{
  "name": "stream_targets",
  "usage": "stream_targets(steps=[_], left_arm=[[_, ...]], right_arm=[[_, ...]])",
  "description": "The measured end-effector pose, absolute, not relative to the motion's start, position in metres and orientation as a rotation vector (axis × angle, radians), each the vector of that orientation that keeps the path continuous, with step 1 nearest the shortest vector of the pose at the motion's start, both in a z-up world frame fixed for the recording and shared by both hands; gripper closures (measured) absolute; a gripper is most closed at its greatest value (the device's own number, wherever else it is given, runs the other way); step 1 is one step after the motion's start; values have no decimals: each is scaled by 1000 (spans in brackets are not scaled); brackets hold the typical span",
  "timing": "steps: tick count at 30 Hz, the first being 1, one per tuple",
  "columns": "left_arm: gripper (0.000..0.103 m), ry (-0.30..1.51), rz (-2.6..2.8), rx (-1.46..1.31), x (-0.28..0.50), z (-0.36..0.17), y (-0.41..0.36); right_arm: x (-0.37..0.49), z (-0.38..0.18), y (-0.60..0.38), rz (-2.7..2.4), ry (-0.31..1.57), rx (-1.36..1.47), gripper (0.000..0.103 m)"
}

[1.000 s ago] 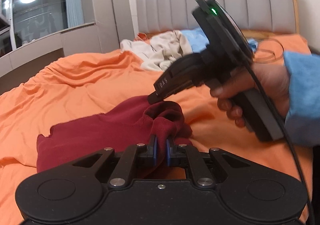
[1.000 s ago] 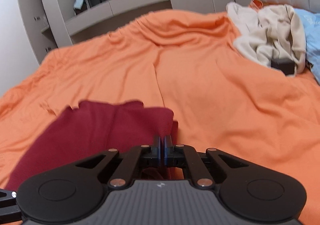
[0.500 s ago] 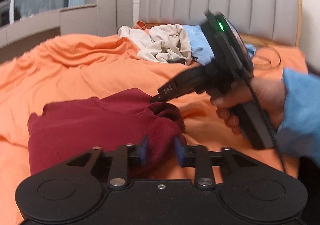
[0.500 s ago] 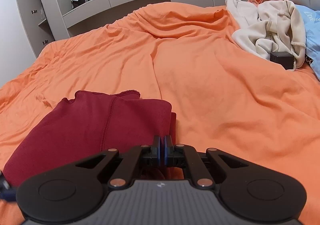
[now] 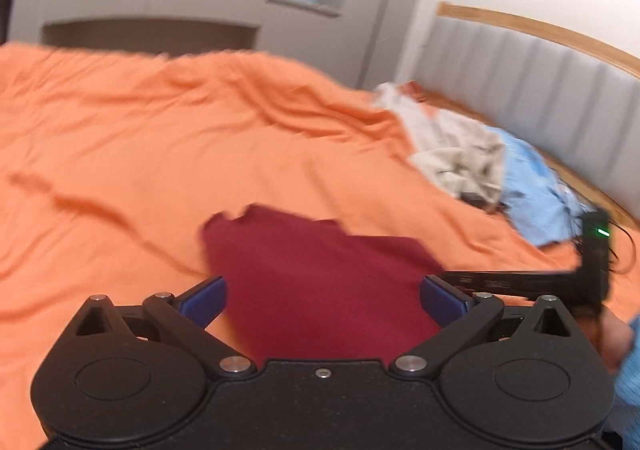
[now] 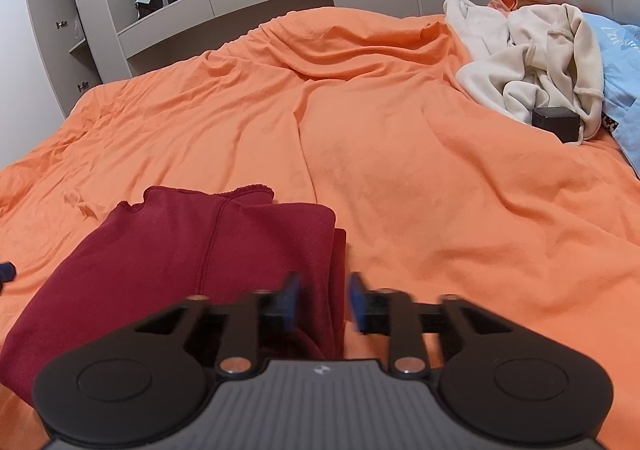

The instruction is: Fold small clothes

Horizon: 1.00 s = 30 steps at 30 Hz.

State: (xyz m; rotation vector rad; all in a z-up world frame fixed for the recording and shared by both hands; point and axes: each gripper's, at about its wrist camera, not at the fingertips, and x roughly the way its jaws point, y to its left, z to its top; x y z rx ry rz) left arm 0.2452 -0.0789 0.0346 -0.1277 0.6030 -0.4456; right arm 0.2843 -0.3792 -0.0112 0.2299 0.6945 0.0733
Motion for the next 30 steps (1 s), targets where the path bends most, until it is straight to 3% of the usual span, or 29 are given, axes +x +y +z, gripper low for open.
stream_targets(steps=[7,9,16,30], left_arm=[[1,746,-355,-332,298,1,-23],[1,804,-362,-430,308,-14,-15],[2,853,-358,-372,309,-33,-30],[1,792,-312,-169,292,-46,-52]], right_arm=[[282,-7,-378,71,658,264,17],[280,-4,-375,94,644,270,12],[273,-2,-363,125,639,243,4],[275,-12,-368,80,701,247,0]])
